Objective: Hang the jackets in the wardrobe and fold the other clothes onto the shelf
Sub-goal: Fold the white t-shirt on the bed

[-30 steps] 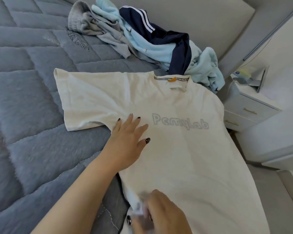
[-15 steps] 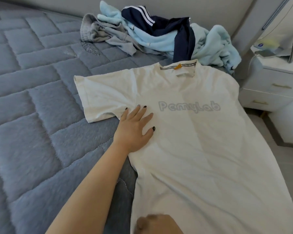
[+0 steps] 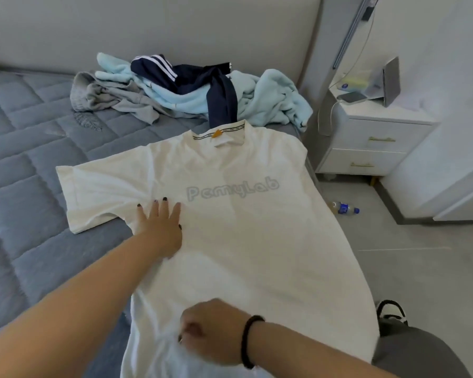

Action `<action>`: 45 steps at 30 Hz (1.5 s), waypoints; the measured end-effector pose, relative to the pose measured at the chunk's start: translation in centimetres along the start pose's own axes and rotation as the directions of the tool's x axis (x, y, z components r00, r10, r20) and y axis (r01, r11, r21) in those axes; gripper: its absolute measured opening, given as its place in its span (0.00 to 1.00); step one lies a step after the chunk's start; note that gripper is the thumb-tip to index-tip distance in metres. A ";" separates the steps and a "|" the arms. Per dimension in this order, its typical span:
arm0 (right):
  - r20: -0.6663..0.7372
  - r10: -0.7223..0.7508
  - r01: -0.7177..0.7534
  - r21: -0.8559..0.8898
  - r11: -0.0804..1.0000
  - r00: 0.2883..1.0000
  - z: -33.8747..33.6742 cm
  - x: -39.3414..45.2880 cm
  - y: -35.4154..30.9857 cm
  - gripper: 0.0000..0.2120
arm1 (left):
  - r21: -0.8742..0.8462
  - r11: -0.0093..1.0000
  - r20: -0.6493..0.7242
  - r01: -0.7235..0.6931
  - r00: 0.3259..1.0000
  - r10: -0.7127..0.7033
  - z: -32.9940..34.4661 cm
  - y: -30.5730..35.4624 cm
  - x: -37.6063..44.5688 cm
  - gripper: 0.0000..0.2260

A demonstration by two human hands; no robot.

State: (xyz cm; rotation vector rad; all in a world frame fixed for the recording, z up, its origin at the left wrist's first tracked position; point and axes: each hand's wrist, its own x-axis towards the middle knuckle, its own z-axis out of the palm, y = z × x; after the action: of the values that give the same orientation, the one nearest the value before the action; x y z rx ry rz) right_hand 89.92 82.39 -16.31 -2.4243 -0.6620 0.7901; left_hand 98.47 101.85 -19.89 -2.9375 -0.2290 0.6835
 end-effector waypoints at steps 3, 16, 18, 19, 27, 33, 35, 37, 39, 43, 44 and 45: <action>-0.061 0.033 -0.017 0.244 0.970 0.998 -3.7 -1.7 3.0 0.10 | -0.106 0.994 -0.004 0.015 1.000 -0.015 -1.1 3.3 -0.3 0.28; -0.372 0.653 -0.071 0.834 0.547 0.659 -19.8 3.8 23.8 0.08 | -0.266 0.959 -0.376 -0.101 0.926 -0.007 0.4 17.4 5.3 0.30; -0.341 0.664 -0.049 0.868 0.495 0.666 -20.9 6.5 25.7 0.09 | -0.247 0.964 -0.397 -0.097 0.918 -0.010 0.9 17.5 5.8 0.31; -0.320 0.663 -0.056 0.875 0.480 0.676 -21.5 8.0 26.6 0.09 | -0.226 0.970 -0.399 -0.087 0.917 -0.011 0.9 17.5 5.9 0.31; -0.474 0.462 -0.001 0.698 0.716 0.749 -28.0 18.6 29.4 0.22 | -0.199 0.975 -0.440 -0.095 0.898 -0.002 1.0 17.5 6.3 0.30; -0.370 0.235 -0.096 0.357 0.929 0.899 -30.4 21.9 29.4 0.25 | -0.196 0.976 -0.449 -0.095 0.893 -0.003 1.3 18.1 6.5 0.30; -0.309 0.216 -0.107 0.333 0.937 0.926 -30.7 22.3 29.2 0.18 | -0.194 0.977 -0.442 -0.087 0.897 -0.008 1.2 17.9 6.4 0.30; -0.290 0.199 -0.065 0.414 0.908 0.936 -30.6 22.2 28.7 0.10 | -0.197 0.978 -0.438 -0.074 0.899 -0.021 1.1 17.6 6.4 0.30; -0.343 0.198 -0.031 0.436 0.899 0.918 -30.6 21.8 28.7 0.07 | -0.194 0.978 -0.437 -0.071 0.899 -0.021 1.1 17.6 6.2 0.30; -0.485 0.324 0.067 0.629 0.774 0.812 -32.2 20.8 28.3 0.09 | -0.197 0.977 -0.452 -0.080 0.892 -0.018 1.1 17.8 6.3 0.30; -0.513 0.388 0.088 0.681 0.727 0.766 -32.7 20.5 28.2 0.12 | -0.199 0.977 -0.449 -0.075 0.893 -0.023 1.1 17.8 6.3 0.30; -0.534 0.455 0.088 0.712 0.697 0.713 -33.1 20.2 28.2 0.14 | -0.200 0.977 -0.447 -0.070 0.894 -0.028 1.1 17.8 6.3 0.30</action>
State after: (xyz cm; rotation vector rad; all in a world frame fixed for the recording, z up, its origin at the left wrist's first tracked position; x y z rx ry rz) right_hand 133.64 62.66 -17.51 -1.8346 0.2092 0.0936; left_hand 105.71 85.57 -26.16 -3.1958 -0.2343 -0.0379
